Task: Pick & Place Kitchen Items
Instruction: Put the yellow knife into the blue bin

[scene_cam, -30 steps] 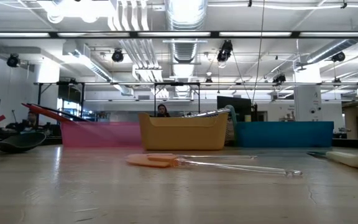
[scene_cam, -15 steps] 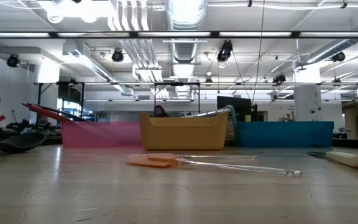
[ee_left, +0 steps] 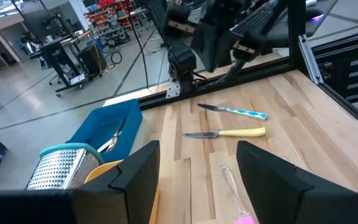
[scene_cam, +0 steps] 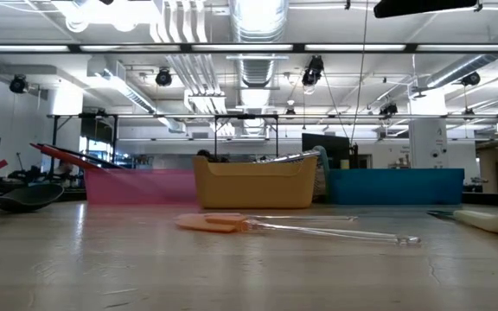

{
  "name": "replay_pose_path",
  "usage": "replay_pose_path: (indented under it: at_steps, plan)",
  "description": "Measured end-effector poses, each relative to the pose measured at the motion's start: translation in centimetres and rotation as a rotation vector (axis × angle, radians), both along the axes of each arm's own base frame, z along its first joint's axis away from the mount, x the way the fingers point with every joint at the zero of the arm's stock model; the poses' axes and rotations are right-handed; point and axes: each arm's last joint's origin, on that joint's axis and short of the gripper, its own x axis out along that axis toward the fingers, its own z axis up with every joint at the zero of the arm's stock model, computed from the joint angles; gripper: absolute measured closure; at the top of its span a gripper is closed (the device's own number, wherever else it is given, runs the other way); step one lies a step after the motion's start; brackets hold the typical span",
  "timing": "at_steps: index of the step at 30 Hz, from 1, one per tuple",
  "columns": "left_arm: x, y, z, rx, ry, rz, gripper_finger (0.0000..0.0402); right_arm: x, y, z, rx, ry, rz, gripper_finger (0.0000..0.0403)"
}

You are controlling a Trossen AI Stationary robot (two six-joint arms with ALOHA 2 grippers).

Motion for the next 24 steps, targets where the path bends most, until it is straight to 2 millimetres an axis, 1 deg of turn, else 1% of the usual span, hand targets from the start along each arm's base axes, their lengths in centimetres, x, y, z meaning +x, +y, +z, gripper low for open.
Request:
replay_pose_path:
  at_steps: [4, 7, 12, 16, 20, 24]
  plan:
    - [0.0, 0.0, 0.0, 0.0, 0.0, 0.0, 0.0183, 0.3, -0.7, 0.2, 0.085, 0.031, 0.065, 0.0394]
    - [0.0, 0.0, 0.0, -0.001, 0.0, 0.0, 0.0183, 0.4, -1.5, 0.5, 0.116, 0.036, 0.071, 0.0394]
    - [0.0, 0.0, 0.0, -0.001, 0.0, 0.0, 0.0183, 0.0, -3.3, 0.4, 0.14, 0.097, -0.02, 0.0394]
    - [0.0, 0.0, 0.0, 0.0, 0.0, 0.0, 0.0183, -0.5, -5.0, 0.1, 0.203, 0.172, -0.089, 0.0394]
    - [0.0, 0.0, 0.0, 0.0, 0.0, 0.0, 0.0183, -0.6, -6.2, 0.1, 0.291, 0.228, -0.093, 0.0394]
    - [0.0, 0.0, 0.0, 0.0, 0.001, 0.0, 0.0183, -0.5, -7.0, 0.2, 0.353, 0.245, -0.08, 0.0394]
